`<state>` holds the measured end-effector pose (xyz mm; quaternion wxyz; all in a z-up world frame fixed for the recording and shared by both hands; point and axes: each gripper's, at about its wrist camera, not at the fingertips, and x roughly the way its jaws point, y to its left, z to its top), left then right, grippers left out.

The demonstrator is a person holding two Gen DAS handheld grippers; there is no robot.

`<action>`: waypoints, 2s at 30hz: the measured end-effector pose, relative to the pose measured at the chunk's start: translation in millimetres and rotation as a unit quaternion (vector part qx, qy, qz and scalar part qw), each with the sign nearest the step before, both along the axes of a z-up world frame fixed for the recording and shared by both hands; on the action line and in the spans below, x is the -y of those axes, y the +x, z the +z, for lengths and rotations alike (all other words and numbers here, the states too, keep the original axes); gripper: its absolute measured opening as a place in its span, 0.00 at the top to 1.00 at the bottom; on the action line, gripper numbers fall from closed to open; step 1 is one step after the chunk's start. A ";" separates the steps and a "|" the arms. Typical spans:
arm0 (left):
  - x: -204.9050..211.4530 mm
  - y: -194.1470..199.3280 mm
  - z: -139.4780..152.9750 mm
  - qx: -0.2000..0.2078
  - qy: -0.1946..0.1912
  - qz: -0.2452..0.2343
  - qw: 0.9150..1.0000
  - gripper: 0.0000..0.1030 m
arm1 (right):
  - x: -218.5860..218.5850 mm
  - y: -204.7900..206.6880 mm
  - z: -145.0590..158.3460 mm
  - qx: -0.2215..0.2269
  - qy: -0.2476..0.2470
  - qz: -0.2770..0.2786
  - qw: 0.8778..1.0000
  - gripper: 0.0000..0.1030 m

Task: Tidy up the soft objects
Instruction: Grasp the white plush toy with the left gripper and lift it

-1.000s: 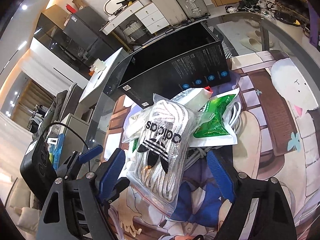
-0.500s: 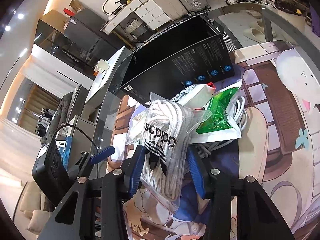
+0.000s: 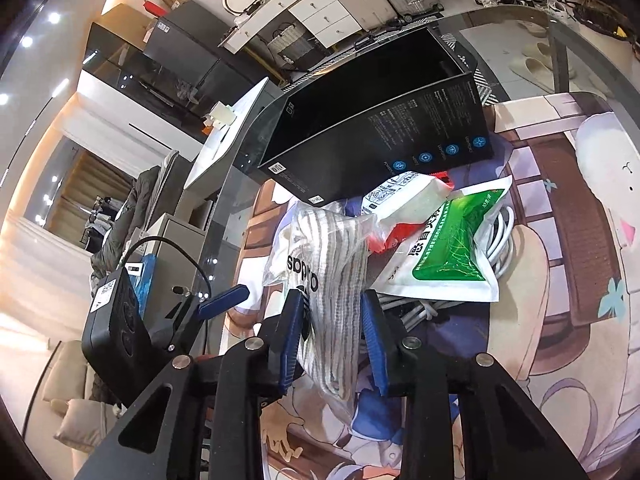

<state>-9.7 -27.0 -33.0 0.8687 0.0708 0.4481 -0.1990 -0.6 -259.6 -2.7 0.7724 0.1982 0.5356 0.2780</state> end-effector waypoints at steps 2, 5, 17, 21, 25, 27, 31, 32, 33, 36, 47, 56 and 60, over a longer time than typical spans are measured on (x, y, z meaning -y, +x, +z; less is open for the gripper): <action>0.5 -0.4 -0.6 -0.001 -0.001 -0.002 1.000 0.01 | -4.2 2.6 -5.1 -0.010 0.000 0.005 1.000 0.61; 0.9 1.3 -2.1 -0.001 -0.002 -0.002 1.000 0.01 | -7.0 3.3 -5.7 -0.004 -0.003 0.006 1.000 0.63; 3.9 4.5 -0.2 -0.011 -0.010 -0.015 1.000 0.17 | 17.6 -3.0 10.7 0.004 0.026 0.002 1.000 0.81; 10.9 6.0 -2.1 -0.017 0.007 -0.026 1.000 0.18 | 31.4 -4.4 18.0 0.012 0.033 -0.005 0.999 0.81; 16.8 8.3 -5.2 -0.022 0.022 -0.037 0.999 0.27 | 39.3 -3.6 21.9 0.018 0.036 -0.010 0.999 0.81; 20.7 10.8 -7.2 -0.026 0.032 -0.042 0.998 0.34 | 43.6 -4.8 22.6 0.021 0.035 -0.011 0.999 0.81; 26.3 11.5 -6.6 -0.027 0.038 -0.048 0.998 0.39 | 48.6 -4.1 24.6 0.022 0.038 -0.012 0.999 0.81; 27.2 11.4 -6.4 -0.027 0.039 -0.048 0.998 0.39 | 49.9 -4.0 24.4 0.021 0.039 -0.013 0.999 0.81; 28.5 10.8 -6.2 -0.027 0.041 -0.048 0.998 0.39 | 48.5 -4.0 23.2 0.021 0.039 -0.013 0.999 0.81; 29.9 7.2 -5.2 -0.029 0.037 -0.046 0.998 0.39 | 50.1 -4.6 22.0 0.022 0.040 -0.014 0.999 0.81; 37.6 -4.2 -1.5 -0.035 0.037 -0.043 0.998 0.56 | 54.9 -3.0 17.8 0.020 0.043 -0.014 0.999 0.81; 35.9 -16.4 4.0 -0.054 0.026 -0.034 0.998 0.70 | 58.0 -1.5 18.9 0.026 0.040 -0.013 0.999 0.81; 26.5 -20.4 8.0 -0.071 -0.002 -0.012 0.997 0.72 | 59.3 -3.2 22.9 0.030 0.033 -0.011 0.999 0.81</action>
